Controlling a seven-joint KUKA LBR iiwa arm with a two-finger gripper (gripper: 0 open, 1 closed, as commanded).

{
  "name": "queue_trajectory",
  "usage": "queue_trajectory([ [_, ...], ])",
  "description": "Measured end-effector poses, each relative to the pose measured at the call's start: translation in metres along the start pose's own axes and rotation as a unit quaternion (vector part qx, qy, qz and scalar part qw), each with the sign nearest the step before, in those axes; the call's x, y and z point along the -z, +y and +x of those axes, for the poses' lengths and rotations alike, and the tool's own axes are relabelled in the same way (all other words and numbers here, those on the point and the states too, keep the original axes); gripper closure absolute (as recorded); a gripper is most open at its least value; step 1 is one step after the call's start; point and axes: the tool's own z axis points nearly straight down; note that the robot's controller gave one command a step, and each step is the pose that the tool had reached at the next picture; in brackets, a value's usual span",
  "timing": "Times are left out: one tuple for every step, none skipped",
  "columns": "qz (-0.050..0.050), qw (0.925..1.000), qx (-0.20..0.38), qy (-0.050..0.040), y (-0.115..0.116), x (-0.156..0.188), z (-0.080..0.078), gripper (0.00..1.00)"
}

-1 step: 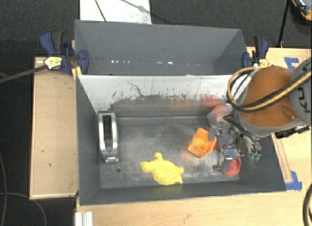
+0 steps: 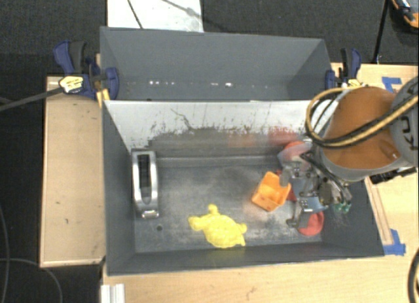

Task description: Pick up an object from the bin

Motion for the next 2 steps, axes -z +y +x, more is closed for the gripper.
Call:
queue_trajectory([
  [0.001,0.9955,0.095,-0.0050,-0.011,-0.035,-0.039,0.00],
  [-0.001,0.9832,0.183,0.0020,-0.015,-0.043,-0.054,0.00],
])
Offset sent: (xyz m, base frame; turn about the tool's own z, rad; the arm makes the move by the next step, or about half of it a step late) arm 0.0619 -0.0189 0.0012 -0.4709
